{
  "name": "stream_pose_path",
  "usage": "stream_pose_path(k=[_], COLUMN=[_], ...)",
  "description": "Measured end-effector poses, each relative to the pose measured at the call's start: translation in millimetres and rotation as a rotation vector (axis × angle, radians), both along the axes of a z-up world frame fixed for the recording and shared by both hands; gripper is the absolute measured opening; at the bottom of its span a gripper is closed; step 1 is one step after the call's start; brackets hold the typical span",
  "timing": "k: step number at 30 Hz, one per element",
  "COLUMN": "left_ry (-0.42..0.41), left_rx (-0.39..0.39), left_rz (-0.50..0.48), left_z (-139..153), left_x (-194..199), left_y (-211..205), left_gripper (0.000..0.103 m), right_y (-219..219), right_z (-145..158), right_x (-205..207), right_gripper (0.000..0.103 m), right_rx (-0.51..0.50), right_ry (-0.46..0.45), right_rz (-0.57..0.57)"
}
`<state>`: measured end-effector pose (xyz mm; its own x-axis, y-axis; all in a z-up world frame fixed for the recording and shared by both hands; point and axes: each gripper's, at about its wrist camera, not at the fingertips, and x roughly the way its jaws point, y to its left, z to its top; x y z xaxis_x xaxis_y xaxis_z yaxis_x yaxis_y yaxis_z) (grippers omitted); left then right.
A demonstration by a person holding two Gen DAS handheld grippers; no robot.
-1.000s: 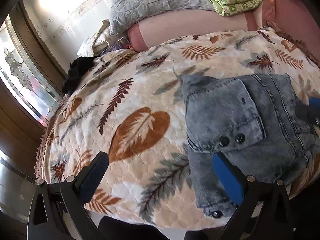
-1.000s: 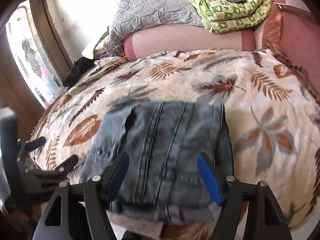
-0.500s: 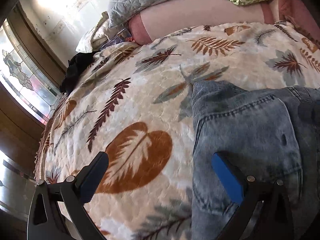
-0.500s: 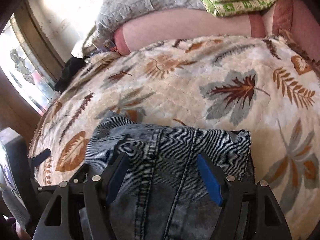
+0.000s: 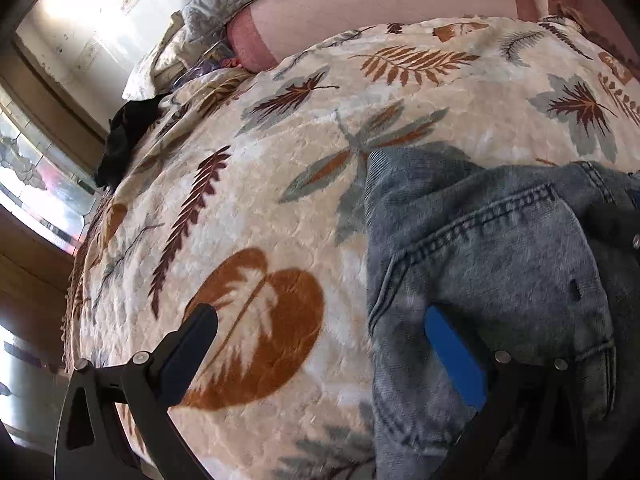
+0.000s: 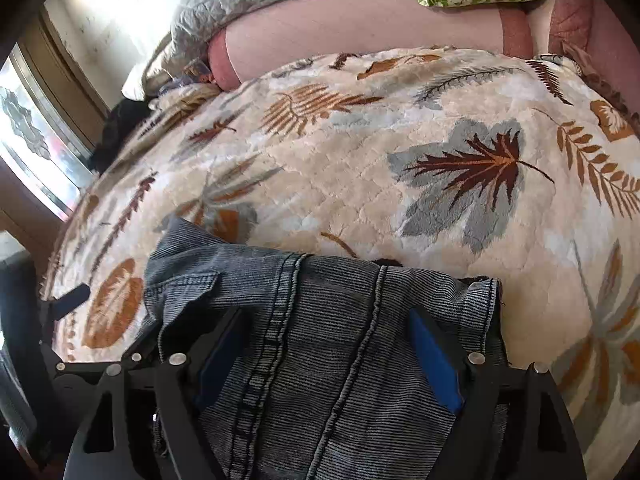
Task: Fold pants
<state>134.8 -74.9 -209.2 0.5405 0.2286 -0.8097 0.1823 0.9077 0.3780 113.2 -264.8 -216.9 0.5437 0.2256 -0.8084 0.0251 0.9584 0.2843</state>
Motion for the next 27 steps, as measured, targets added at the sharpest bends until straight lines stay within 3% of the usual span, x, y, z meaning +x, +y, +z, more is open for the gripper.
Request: stream_pose_path(k=[5,13,15,17,21,27], left_ry=[0.004,-0.022,-0.018,-0.003,0.024,-0.069], left_rx=[-0.020,0.012,0.007,-0.011,-0.083,-0.002], left_rz=[0.006,-0.019,-0.020,-0.009,0.011,-0.080], left_z=[10,9,8,4,1,-2], left_x=[-27,-63,-69,-73,-83,-113], left_y=[11,11,14,19,31,22], left_gripper=[0.103,0.103,0.103,0.103,0.103,0.103], right_y=[-6,-17,-26,-32,-27,-21], right_z=[6,-3,-10,-11,-12,-14], right_x=[-18,-53,-59,-68,-89,-121], right_gripper=[0.084,0.084,0.084,0.084,0.084,0.084], right_rx=[0.014,-0.036,-0.002,0.031,0.001,0.013], right_ry=[-0.016,0.025,0.054,0.045,0.017,-0.020], right_rz=[-0.001,-0.009,-0.021,-0.029,-0.007,-0.016])
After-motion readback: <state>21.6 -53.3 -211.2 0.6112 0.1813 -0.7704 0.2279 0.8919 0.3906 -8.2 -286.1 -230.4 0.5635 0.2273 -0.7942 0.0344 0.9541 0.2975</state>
